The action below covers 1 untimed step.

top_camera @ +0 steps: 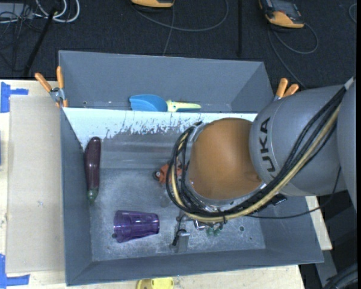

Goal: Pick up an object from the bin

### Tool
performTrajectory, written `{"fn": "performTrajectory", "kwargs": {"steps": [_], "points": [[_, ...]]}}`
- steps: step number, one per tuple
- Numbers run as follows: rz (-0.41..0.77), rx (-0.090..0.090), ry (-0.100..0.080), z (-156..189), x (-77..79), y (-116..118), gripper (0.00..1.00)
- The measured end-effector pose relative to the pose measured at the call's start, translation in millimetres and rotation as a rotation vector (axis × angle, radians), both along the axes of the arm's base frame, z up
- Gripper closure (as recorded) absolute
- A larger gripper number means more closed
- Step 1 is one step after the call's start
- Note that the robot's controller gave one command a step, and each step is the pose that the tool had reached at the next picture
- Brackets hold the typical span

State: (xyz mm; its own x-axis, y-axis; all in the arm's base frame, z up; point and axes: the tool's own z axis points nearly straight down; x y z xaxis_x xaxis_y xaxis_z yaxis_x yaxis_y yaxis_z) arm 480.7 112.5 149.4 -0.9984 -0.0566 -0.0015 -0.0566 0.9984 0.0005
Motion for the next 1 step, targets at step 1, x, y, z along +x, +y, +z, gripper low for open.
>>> {"fn": "performTrajectory", "kwargs": {"steps": [1], "points": [[0.051, -0.003, 0.002, -36.7, 25.9, 14.1, 0.0]]}}
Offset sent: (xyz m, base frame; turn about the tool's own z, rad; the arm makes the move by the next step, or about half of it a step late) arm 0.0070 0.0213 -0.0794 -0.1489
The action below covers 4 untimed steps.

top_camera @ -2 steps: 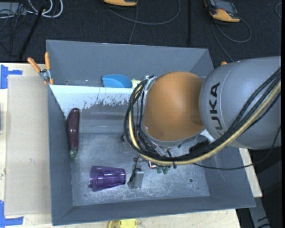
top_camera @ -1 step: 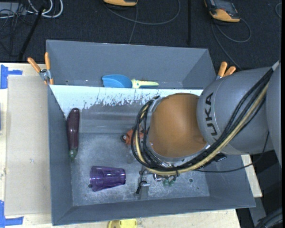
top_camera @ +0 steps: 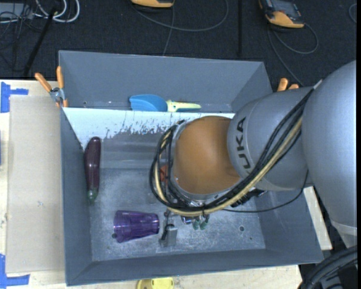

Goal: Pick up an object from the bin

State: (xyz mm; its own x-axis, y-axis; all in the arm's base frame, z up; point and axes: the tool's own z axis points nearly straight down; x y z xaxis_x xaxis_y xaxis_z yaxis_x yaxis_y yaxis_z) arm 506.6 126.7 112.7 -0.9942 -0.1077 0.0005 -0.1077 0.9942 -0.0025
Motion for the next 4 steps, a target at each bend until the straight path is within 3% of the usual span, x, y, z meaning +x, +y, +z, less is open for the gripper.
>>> {"fn": "performTrajectory", "kwargs": {"steps": [1, 2, 3, 4], "points": [[0.076, 0.005, -0.004, -30.2, -4.3, 13.6, 0.0], [0.168, 0.003, 0.001, -43.7, 3.9, 58.6, 1.0], [0.166, 0.003, 0.001, -43.7, 4.0, 58.3, 1.0], [0.148, 0.003, 0.001, 86.5, 14.8, 29.3, 1.0]]}}
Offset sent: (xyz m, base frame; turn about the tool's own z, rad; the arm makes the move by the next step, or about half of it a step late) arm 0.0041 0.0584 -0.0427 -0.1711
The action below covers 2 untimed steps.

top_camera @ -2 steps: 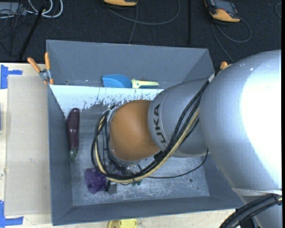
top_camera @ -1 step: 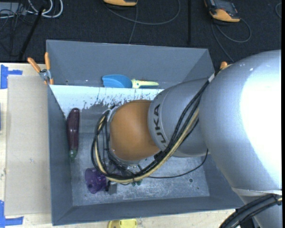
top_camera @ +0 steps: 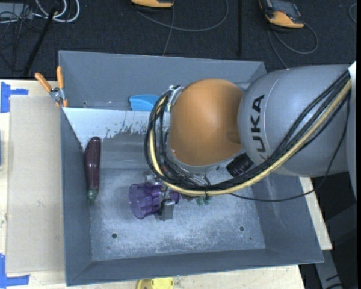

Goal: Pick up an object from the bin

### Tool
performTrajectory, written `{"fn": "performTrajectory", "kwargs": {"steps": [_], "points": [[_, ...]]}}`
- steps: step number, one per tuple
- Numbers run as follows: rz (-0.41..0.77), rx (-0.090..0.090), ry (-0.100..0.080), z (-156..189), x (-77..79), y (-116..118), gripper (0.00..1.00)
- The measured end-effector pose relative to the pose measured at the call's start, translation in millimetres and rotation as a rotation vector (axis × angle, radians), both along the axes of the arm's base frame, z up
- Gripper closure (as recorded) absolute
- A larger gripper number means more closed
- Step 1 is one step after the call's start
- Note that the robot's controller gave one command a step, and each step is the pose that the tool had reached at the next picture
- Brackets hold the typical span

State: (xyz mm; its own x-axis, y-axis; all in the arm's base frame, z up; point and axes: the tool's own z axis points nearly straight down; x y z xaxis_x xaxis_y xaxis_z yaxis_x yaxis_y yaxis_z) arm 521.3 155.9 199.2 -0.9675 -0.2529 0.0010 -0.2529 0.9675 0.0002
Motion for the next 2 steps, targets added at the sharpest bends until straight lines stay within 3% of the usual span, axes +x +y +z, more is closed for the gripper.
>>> {"fn": "performTrajectory", "kwargs": {"steps": [1, 2], "points": [[0.0, 0.0, 0.0, -0.1, -0.1, 0.0, 1.0], [0.082, 0.0, 0.001, 4.1, 11.0, -4.8, 1.0]]}}
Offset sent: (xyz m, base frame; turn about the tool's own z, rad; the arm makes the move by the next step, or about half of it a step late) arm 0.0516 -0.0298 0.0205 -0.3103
